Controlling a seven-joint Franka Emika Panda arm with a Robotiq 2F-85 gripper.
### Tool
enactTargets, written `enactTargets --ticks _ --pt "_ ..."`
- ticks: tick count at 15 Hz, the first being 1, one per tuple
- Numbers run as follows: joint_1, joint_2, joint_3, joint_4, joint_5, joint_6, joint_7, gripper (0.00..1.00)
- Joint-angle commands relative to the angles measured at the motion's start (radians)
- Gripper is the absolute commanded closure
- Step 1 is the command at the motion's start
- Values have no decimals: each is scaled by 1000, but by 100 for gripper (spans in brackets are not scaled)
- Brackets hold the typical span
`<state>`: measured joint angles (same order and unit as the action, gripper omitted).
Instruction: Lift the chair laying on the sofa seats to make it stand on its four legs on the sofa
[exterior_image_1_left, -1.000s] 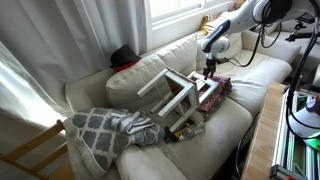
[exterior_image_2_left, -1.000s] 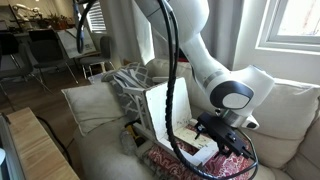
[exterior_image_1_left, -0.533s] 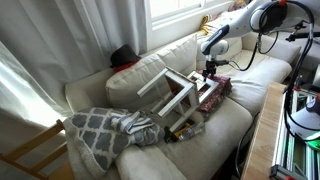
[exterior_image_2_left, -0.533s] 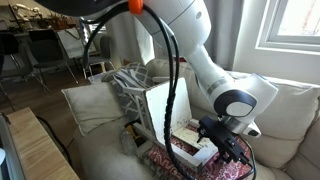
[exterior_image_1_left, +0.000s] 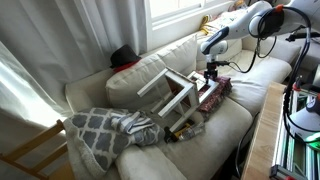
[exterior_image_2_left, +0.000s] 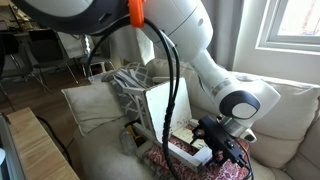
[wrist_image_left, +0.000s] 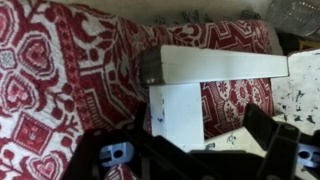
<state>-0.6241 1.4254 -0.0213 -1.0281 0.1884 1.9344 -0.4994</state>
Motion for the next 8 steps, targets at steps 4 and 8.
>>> enactTargets --ticks 4,8 --pt "-7 83 11 86 19 -3 19 31" --pt "-20 58 10 84 21 1 8 63"
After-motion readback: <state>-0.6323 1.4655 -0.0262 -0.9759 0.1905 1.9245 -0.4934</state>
